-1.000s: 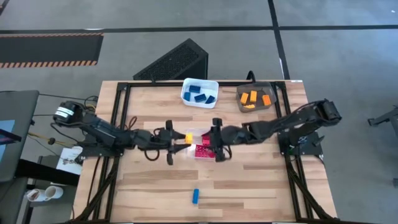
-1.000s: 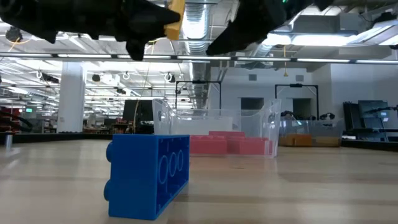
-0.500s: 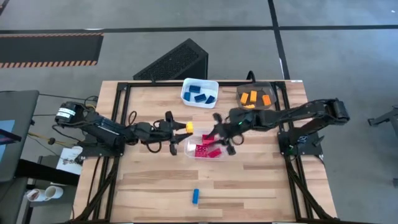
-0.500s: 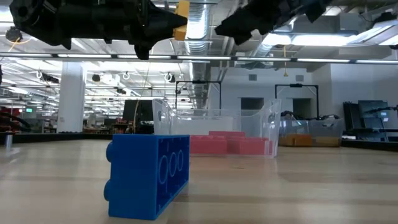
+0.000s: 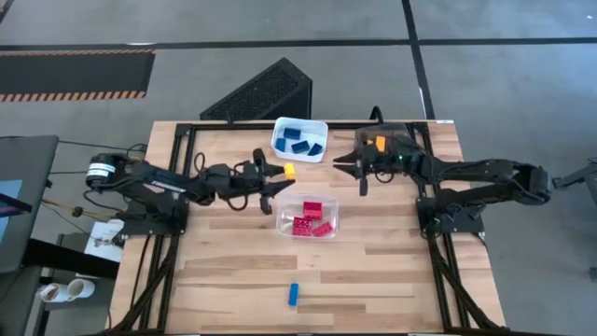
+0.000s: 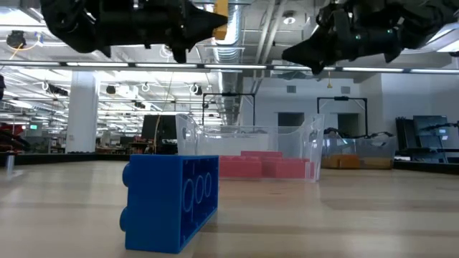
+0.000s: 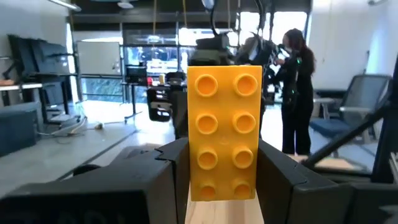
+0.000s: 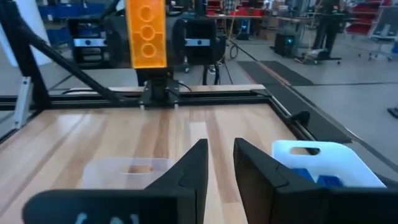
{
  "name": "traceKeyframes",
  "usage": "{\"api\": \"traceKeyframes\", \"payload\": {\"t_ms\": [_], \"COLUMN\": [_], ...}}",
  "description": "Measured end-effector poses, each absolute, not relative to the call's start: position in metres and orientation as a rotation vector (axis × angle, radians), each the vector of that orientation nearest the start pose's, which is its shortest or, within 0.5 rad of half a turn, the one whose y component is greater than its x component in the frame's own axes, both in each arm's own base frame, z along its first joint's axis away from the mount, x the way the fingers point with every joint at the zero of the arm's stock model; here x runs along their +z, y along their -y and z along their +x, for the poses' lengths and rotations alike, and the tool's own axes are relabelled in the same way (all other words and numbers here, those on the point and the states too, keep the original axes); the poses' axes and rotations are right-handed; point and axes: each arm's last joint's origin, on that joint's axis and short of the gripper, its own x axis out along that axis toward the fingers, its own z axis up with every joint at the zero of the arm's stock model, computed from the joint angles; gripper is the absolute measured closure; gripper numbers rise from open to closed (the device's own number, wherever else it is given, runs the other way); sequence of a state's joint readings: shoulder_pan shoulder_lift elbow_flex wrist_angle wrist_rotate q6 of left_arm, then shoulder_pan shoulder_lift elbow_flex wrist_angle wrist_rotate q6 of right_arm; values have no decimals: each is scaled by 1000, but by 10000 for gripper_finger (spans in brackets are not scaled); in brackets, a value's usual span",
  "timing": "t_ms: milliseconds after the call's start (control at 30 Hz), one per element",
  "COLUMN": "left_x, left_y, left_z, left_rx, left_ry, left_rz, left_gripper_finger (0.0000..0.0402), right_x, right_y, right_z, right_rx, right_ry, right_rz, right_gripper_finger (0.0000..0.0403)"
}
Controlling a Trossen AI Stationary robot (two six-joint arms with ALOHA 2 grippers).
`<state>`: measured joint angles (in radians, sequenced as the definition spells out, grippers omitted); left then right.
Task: Sort & place blocks by color
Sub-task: Put the yellow block into the black bin
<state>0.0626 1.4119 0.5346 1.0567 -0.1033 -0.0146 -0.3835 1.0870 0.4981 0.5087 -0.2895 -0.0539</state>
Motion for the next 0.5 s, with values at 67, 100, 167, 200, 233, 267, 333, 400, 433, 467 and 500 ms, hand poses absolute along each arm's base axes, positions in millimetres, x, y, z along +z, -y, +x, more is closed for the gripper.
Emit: {"api": "traceKeyframes", "payload": {"t_ms": [67, 100, 167, 200, 233, 267, 333, 400, 433, 467, 500], "left_x": [232, 234, 233, 233, 232, 232, 230, 227, 224, 221, 218], "left_y": [-25, -29, -37, -41, -45, -49, -58, -66, -70, -73, -75], "left_z": [281, 286, 293, 299, 305, 311, 323, 333, 339, 343, 347], "left_rx": [156, 150, 141, 131, 119, 106, 81, 55, 47, 45, 45], "left_ry": [175, 177, 170, 168, 165, 161, 150, 137, 130, 121, 112], "left_rz": [-2, 3, 8, 10, 11, 9, -5, -24, -37, -47, -53], "left_gripper_finger": [297, 297, 297, 297, 297, 297, 297, 296, 296, 296, 296], "right_x": [241, 239, 235, 234, 233, 232, 231, 229, 229, 230, 230], "right_y": [81, 82, 83, 83, 84, 85, 88, 91, 92, 93, 94], "right_z": [214, 214, 215, 216, 217, 217, 217, 216, 215, 215, 214], "right_rx": [-106, -111, -112, -111, -112, -116, -127, -141, -147, -150, -152], "right_ry": [-86, -95, -115, -120, -122, -128, -129, -145, -144, -140, -140], "right_rz": [-24, -24, -18, -17, -17, -15, -16, -22, -27, -32, -32], "right_gripper_finger": [301, 300, 300, 300, 300, 300, 298, 291, 285, 277, 267]}}
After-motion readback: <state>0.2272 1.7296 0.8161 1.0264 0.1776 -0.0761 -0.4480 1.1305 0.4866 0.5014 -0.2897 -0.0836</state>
